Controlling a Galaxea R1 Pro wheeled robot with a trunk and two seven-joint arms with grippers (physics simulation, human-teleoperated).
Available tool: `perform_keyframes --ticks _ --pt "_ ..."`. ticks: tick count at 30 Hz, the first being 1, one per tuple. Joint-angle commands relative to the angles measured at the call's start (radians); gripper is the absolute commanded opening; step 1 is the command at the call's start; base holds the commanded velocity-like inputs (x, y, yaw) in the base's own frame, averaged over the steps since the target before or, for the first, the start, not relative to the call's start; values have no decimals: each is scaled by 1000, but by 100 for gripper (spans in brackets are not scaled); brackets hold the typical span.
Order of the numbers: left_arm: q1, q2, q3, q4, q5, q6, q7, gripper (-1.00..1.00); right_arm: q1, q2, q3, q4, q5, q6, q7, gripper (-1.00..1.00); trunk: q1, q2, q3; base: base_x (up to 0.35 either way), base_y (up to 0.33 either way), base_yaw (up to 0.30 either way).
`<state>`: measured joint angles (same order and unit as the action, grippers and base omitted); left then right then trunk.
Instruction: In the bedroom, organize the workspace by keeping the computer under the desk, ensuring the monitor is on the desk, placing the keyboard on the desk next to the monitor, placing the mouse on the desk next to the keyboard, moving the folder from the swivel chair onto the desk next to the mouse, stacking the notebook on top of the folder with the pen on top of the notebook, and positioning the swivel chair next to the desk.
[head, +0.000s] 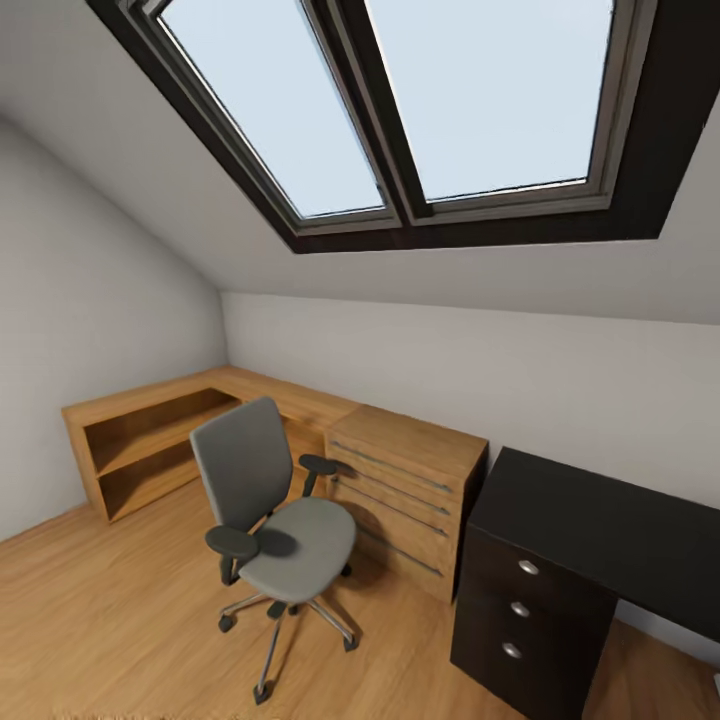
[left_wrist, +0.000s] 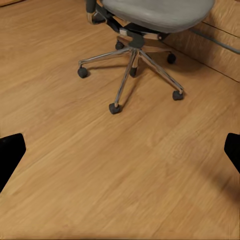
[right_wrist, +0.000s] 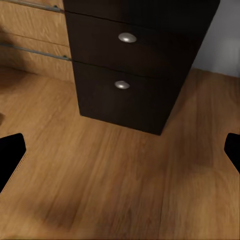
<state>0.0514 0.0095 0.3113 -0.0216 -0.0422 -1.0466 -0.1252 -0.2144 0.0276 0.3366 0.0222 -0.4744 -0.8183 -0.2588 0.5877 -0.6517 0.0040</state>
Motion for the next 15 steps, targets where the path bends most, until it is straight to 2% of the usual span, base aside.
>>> perform_keyframes --ticks 1,15 --pt "1 0 9 -1 -4 -1 -7 100 -1 1 9 2 -3 -2 -5 100 0 0 0 0 0 289" --pt "1 0 9 -1 -4 -1 -7 100 0 -4 7 2 -2 4 -4 100 0 0 0 0 0 289"
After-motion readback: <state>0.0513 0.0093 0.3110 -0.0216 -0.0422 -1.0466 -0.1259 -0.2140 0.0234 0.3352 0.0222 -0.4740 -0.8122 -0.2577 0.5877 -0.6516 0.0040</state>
